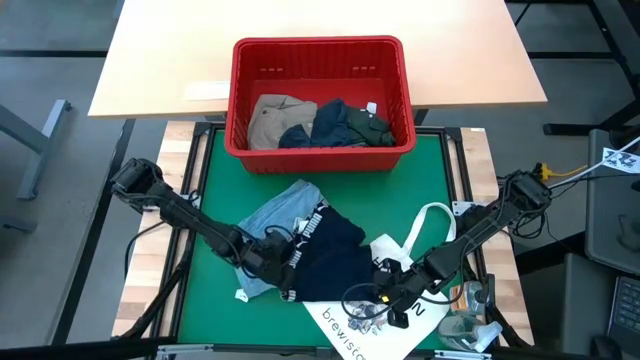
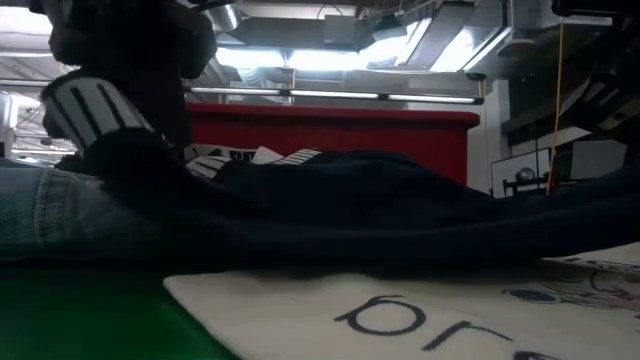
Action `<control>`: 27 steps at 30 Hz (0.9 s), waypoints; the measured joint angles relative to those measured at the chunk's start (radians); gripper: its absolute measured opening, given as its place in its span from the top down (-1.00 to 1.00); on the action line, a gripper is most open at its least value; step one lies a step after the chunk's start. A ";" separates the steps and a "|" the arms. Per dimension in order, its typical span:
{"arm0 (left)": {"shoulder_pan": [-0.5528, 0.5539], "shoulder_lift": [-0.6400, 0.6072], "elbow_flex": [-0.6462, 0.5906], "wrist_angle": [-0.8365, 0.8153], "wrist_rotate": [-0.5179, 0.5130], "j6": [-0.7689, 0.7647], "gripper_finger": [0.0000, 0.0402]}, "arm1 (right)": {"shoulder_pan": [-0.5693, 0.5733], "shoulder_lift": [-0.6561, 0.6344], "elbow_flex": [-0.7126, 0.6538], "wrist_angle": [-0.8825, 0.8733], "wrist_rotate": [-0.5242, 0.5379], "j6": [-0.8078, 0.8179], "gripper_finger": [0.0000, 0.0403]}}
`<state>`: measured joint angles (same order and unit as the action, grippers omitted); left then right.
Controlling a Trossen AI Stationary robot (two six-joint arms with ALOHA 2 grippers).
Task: Fold Laundry from Bin
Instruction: Fold the dark blue boxer shorts
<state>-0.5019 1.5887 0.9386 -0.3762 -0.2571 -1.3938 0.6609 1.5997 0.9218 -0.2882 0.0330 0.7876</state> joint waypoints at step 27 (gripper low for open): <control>-0.011 0.080 0.000 0.239 0.092 0.070 0.79 | 0.000 0.000 0.000 0.000 0.000 0.000 0.97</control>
<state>-0.5128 1.6690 0.9382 -0.1373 -0.1646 -1.3242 0.6609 1.5997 0.9218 -0.2886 0.0330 0.7876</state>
